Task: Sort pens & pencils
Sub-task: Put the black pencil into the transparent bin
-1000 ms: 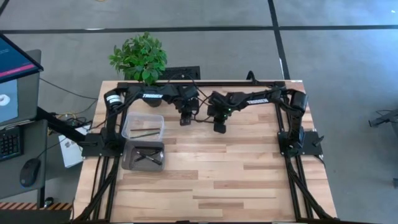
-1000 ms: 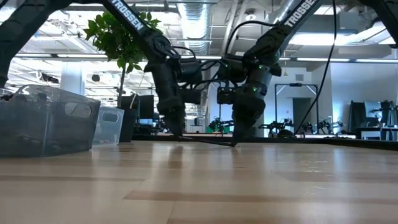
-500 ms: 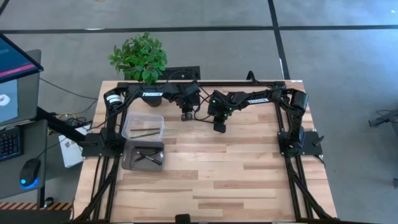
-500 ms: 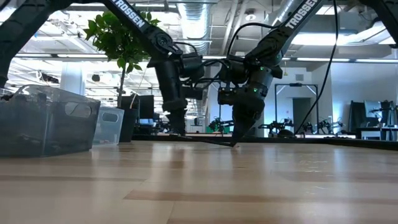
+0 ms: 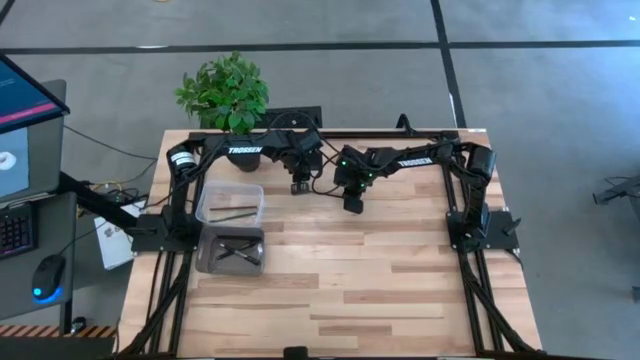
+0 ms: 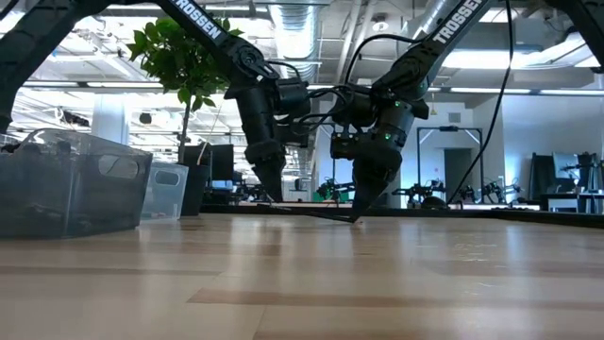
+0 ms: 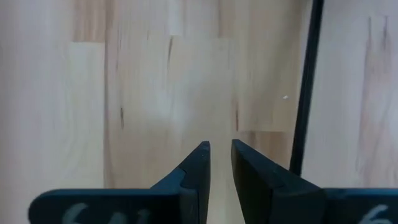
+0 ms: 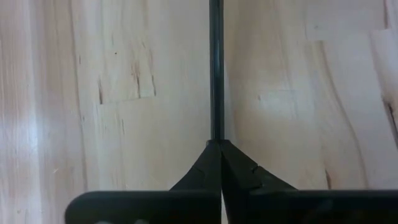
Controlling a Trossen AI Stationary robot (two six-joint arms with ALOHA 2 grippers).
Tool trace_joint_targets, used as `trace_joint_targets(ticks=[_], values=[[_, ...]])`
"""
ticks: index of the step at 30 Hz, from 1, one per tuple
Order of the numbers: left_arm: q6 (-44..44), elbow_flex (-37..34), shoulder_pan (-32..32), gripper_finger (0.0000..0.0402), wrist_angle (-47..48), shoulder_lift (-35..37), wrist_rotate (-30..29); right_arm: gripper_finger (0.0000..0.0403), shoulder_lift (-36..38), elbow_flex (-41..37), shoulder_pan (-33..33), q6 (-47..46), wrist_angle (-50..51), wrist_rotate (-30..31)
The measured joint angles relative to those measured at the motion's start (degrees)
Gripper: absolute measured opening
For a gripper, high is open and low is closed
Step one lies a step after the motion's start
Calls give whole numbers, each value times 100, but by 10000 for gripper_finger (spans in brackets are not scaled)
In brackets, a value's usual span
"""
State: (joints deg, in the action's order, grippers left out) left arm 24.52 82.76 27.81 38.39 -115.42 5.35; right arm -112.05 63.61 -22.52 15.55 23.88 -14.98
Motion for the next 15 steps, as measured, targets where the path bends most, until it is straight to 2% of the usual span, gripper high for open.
trace_joint_targets(ticks=[9, 12, 15], values=[[-110, 0, 2, 60, -8, 0, 50, 24, 0, 0, 0, 3, 0, 4], [-122, 0, 4, 82, -10, 0, 31, 17, 0, 0, 0, 3, 0, 2], [-121, 0, 4, 124, -6, 0, 23, 20, 0, 0, 0, 3, 0, 4]])
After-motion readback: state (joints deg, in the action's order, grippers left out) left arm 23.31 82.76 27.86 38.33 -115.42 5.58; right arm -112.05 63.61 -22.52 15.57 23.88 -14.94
